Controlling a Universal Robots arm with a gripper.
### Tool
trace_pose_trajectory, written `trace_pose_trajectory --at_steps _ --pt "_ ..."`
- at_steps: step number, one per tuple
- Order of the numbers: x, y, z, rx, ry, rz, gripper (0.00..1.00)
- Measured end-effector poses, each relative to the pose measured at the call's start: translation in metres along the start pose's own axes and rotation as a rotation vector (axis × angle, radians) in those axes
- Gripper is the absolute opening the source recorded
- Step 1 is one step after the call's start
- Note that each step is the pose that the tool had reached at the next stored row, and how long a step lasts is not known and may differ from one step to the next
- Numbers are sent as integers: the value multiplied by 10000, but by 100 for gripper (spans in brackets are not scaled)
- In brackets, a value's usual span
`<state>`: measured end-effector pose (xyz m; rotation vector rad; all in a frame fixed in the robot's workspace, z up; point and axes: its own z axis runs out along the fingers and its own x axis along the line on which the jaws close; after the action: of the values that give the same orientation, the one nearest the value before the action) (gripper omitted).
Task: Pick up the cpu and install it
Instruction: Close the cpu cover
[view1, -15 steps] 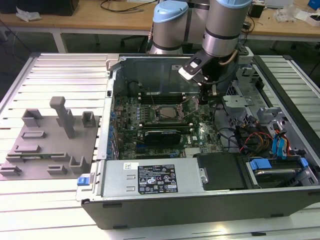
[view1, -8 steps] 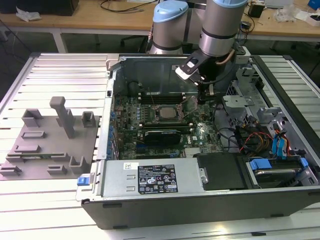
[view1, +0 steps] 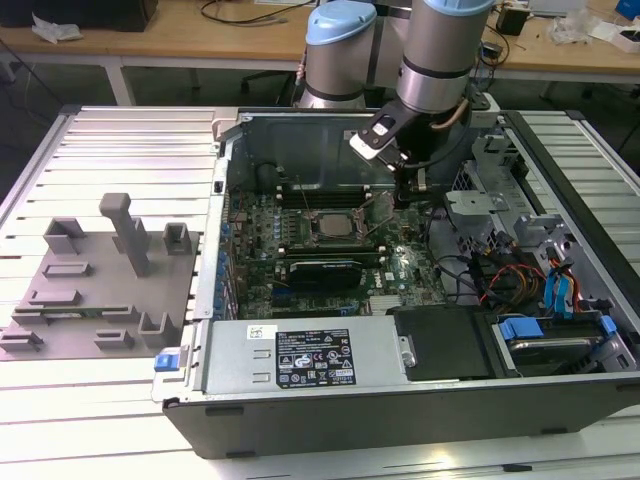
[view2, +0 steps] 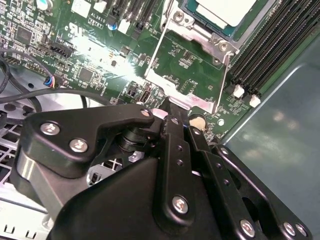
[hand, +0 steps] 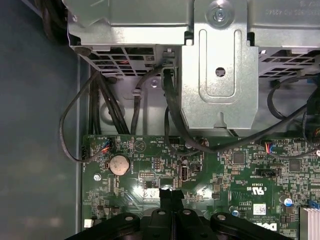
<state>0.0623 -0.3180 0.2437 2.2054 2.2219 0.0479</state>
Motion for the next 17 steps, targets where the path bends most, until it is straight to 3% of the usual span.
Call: trace_pose_trajectory --at_steps 10,17 --pt "34 -125 -3 1 1 -2 11" --pt "71 -275 -8 -7 1 -1 11"
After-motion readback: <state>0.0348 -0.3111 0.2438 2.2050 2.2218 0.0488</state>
